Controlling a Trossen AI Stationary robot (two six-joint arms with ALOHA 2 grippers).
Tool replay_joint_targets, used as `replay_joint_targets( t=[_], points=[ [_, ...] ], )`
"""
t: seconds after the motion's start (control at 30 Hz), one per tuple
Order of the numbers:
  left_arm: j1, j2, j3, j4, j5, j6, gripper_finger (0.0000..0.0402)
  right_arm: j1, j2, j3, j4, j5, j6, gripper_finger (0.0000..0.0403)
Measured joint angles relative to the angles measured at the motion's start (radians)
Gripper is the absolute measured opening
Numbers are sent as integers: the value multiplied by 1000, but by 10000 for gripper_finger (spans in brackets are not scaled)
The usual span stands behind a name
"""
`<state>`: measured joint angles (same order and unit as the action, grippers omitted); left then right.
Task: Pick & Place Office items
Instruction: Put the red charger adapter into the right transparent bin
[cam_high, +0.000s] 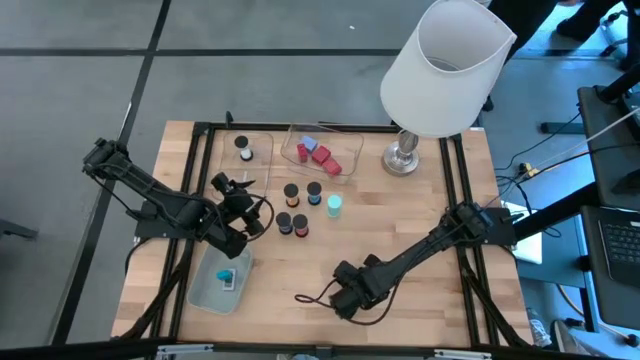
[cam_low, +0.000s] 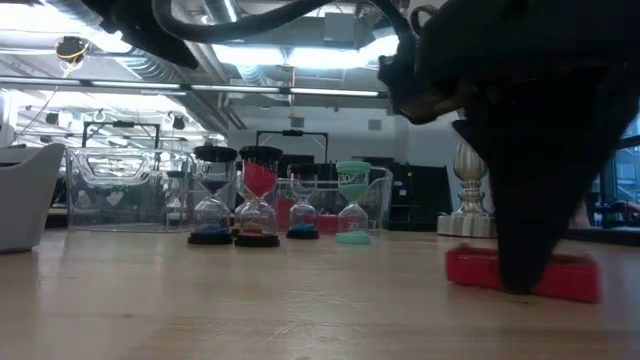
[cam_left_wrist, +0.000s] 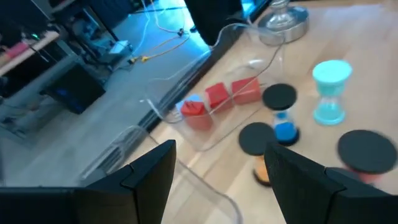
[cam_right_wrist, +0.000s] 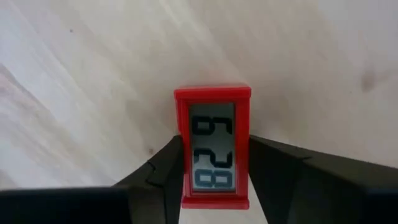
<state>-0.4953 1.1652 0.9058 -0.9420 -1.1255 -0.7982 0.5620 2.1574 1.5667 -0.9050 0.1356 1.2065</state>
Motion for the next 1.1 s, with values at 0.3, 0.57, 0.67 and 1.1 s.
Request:
replay_joint_targets(
  t=[0.3,0.57,0.67,1.1],
  points=[
    [0,0,0,267,220,135,242,-61,3,165,-7,248,-316,150],
    [0,0,0,567,392,187,242,-86,2,322,4,664,-752,149],
    [1,0,0,609,390,150,242,-86,1,371,7,805,-867,149],
    [57,-4,0,647,468,93,242,-91,0,429,98,956,-1137,150]
  ],
)
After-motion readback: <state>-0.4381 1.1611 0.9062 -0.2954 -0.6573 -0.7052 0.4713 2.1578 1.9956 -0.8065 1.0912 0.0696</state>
